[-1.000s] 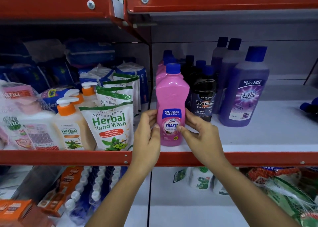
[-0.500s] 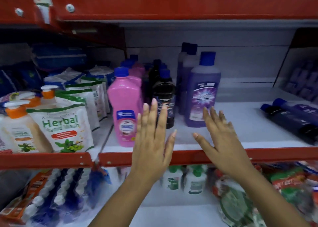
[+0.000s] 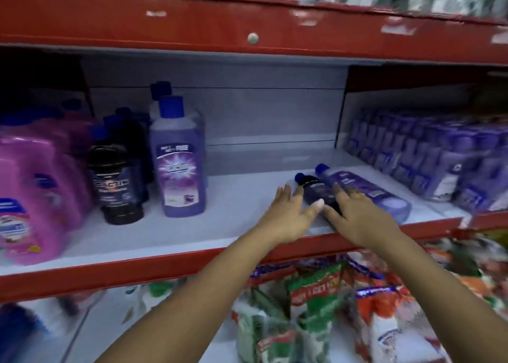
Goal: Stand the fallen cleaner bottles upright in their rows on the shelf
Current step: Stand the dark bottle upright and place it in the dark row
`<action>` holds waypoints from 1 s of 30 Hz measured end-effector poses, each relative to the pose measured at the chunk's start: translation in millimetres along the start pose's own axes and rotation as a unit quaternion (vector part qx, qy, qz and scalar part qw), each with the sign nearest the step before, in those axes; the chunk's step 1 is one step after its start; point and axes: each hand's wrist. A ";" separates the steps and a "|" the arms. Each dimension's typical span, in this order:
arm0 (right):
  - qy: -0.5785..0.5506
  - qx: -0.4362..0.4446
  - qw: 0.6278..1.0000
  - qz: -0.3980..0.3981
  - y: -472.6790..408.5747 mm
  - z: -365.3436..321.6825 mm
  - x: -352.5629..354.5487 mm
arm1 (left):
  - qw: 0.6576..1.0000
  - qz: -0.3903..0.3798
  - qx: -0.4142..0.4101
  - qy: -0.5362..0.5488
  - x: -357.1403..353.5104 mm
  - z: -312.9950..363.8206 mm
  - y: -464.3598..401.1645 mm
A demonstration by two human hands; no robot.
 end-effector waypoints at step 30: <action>-0.428 -0.110 0.892 0.089 -58.4 37.5 -8.4 | 0.903 0.172 0.006 0.394 -39.6 13.1 -54.4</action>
Point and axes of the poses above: each hand's wrist, its own y-axis away from the middle knuckle, its own x-axis out of the back of the hand, z = x × y, and after that the axes turned 15 degrees about y, right-handed
